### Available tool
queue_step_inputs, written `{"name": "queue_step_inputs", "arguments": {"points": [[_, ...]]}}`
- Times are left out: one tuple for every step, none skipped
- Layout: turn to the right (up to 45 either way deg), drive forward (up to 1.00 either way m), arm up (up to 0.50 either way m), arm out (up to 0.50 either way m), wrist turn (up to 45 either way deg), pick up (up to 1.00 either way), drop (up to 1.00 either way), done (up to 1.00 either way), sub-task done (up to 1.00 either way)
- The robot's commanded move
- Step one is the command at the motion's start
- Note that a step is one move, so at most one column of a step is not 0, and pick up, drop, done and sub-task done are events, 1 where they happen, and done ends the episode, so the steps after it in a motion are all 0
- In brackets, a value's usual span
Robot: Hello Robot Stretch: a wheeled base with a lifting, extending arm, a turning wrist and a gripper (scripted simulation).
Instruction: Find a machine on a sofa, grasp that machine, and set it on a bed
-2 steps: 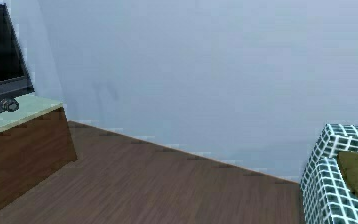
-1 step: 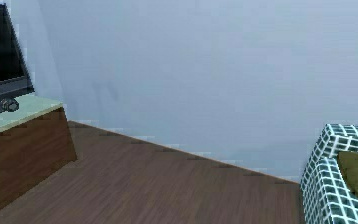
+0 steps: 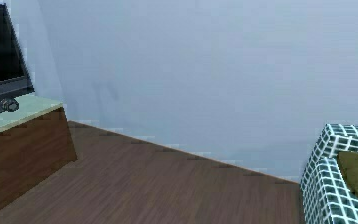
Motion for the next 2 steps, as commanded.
{"name": "queue_step_inputs", "arguments": {"points": [[0.0,0.0,0.0,0.26,0.0,0.0,0.0,0.0,0.0],[0.0,0.0,0.0,0.0,45.0,0.0,0.0,0.0,0.0]]}}
